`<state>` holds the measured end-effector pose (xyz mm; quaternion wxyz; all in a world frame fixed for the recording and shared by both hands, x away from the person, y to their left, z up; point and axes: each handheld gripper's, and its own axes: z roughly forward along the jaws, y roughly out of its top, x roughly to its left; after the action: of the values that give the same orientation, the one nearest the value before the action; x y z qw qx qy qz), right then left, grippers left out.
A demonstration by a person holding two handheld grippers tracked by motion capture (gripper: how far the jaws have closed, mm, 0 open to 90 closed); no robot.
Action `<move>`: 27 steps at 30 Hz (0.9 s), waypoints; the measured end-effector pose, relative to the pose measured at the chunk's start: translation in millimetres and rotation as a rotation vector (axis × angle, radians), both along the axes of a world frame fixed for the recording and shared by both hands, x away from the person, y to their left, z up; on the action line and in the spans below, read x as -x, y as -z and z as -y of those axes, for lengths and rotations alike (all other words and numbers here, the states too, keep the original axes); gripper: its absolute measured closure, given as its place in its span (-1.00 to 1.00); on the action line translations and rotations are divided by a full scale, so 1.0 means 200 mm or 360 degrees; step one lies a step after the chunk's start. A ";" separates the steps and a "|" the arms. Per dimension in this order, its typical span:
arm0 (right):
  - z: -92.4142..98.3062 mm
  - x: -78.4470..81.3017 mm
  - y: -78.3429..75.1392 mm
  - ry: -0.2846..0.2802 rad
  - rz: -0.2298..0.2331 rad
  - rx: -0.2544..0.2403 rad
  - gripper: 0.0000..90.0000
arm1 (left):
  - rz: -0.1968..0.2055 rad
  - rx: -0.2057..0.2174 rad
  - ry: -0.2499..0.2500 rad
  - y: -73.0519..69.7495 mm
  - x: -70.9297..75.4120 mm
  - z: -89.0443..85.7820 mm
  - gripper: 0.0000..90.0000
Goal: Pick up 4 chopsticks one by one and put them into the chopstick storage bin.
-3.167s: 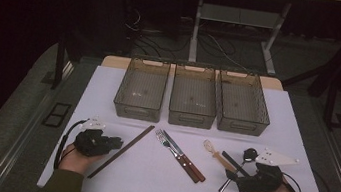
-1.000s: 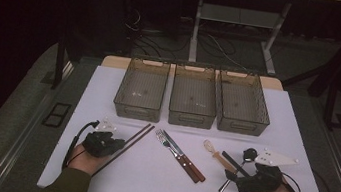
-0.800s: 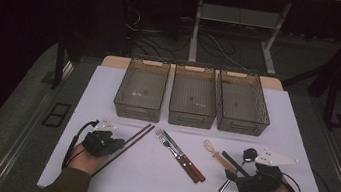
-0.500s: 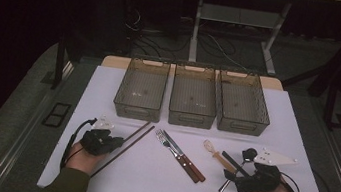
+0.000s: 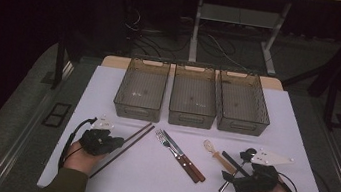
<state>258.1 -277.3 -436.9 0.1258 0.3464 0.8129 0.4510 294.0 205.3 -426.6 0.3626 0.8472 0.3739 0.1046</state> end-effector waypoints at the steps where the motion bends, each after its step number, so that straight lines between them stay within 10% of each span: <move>1: 0.00 0.00 0.00 0.0003 -0.0002 -0.0005 -0.91 | -0.0004 -0.0009 0.0016 0.00 0.00 0.00 0.90; 27: 0.01 0.00 -0.01 0.0011 0.0008 -0.0013 -0.91 | 0.0052 0.0081 0.0108 -0.12 -0.01 0.09 0.90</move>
<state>257.9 -278.5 -435.7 0.1279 0.3485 0.8095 0.4549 295.6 186.9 -403.3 0.3934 0.8481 0.3416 0.0965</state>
